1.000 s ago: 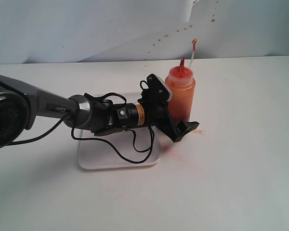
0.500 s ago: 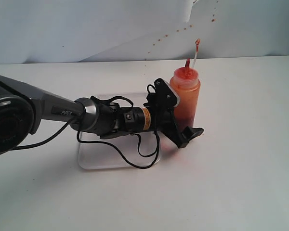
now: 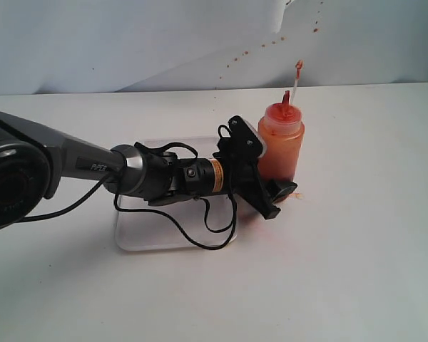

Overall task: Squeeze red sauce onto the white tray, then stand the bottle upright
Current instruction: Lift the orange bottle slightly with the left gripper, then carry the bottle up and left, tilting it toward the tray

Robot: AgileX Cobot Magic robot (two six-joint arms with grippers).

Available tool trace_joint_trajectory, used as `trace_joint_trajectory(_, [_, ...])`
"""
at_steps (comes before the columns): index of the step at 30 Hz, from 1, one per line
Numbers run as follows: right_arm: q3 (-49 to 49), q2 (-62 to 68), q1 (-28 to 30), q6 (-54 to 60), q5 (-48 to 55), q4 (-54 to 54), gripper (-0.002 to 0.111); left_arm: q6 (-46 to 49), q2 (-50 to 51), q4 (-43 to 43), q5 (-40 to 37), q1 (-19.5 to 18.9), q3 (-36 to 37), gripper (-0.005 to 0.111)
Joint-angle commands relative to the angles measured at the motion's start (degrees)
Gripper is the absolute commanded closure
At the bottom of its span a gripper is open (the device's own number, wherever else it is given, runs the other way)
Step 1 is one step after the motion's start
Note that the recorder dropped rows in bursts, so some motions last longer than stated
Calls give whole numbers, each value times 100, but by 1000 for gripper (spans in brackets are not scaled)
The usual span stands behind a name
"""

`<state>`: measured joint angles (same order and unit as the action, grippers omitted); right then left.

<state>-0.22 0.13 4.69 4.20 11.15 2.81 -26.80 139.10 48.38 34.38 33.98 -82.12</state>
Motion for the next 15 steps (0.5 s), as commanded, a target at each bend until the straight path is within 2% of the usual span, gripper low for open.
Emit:
trace_joint_trajectory(1, [22,-13,-22,6,-16,-48,108,30,-16,-22,26,24,-14,106])
trace_joint_trajectory(15, [22,-13,-22,6,-16,-48,108,-31,-405,32,86,24,-14,107])
